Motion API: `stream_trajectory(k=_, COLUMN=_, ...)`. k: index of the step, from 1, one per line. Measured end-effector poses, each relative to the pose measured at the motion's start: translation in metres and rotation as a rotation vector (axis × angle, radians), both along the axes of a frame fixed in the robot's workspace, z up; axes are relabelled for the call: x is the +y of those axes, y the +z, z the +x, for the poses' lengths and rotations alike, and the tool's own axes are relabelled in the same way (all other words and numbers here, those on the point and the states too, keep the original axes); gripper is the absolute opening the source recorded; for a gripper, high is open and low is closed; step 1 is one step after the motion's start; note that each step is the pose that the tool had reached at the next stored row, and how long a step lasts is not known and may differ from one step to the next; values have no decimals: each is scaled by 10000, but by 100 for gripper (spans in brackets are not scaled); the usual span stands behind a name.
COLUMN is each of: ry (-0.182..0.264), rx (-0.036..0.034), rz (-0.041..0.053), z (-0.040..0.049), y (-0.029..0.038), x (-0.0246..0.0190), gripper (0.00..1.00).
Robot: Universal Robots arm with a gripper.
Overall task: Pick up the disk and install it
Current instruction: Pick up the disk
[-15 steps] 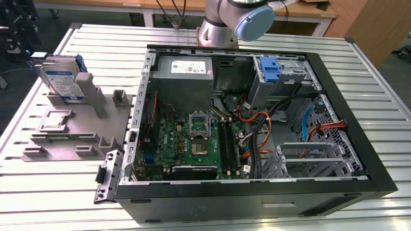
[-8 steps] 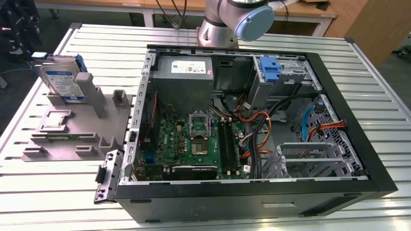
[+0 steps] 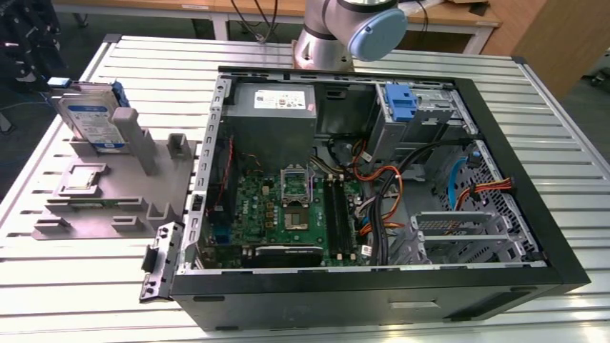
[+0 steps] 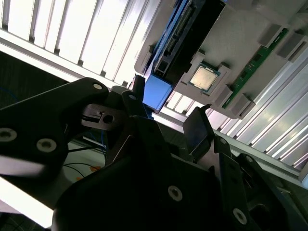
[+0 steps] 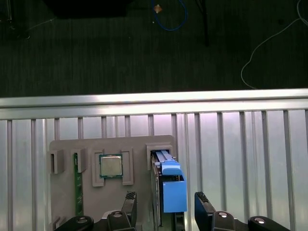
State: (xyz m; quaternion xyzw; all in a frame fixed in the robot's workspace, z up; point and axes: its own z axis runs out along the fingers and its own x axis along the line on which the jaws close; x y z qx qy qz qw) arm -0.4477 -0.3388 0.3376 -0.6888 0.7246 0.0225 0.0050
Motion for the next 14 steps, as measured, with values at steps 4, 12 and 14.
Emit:
stream_trajectory(k=4, ry=-1, rx=0, rz=0, z=0, y=-1, x=0, gripper=59)
stream_trajectory(k=12, ry=-2, rx=-2, rz=34, z=-15, y=-47, x=13, gripper=59)
stream_trajectory(k=14, ry=0, rx=-4, rz=39, z=-23, y=-65, x=21, gripper=59)
